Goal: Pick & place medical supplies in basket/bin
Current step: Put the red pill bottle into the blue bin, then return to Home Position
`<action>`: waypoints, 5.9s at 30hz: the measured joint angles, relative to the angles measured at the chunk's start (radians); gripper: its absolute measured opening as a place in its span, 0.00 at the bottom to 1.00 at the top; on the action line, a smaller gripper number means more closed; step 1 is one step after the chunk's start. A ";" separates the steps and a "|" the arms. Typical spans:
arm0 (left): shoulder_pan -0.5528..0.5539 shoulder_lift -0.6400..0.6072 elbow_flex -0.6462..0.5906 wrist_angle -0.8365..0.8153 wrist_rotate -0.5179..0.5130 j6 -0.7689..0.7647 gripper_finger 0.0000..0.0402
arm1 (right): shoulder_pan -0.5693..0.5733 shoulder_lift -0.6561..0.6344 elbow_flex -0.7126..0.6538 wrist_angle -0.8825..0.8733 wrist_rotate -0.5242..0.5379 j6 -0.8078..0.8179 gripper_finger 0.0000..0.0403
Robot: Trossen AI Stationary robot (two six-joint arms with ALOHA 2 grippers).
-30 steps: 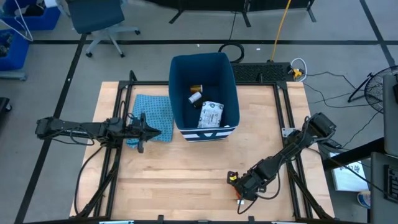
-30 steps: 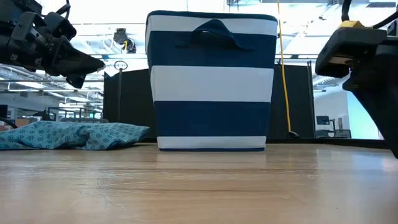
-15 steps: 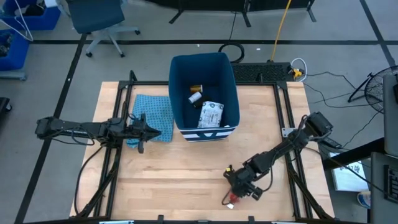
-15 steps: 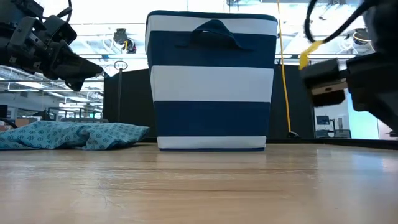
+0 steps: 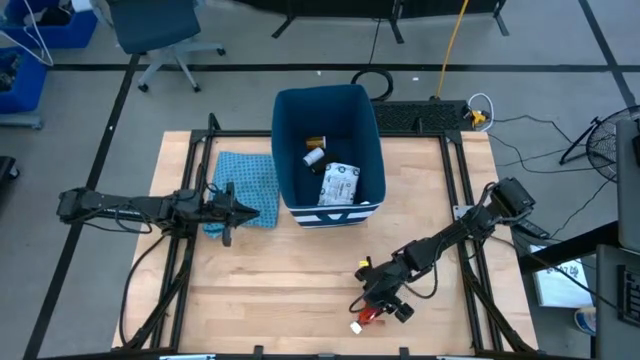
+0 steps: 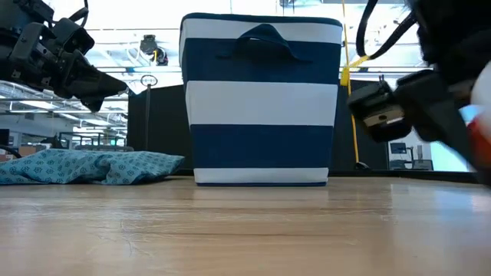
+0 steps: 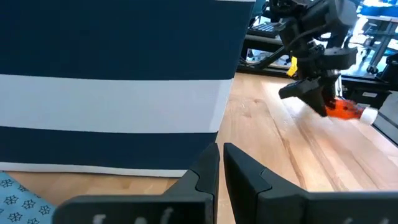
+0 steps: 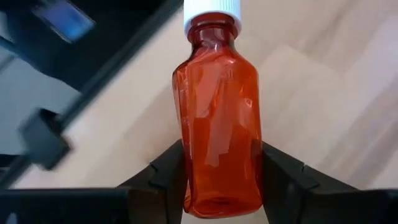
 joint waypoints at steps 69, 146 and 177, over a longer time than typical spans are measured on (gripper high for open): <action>0.000 0.025 0.000 -0.028 -0.009 0.087 0.06 | -1.004 -0.153 0.768 -0.378 0.034 -0.182 0.36; 0.000 0.025 -0.001 -0.079 -0.079 0.161 0.06 | -0.999 0.175 0.583 -0.293 0.221 -0.450 0.58; 0.000 0.024 -0.001 -0.069 -0.117 0.257 0.06 | -0.953 -0.995 0.035 -0.209 -0.071 -0.173 0.02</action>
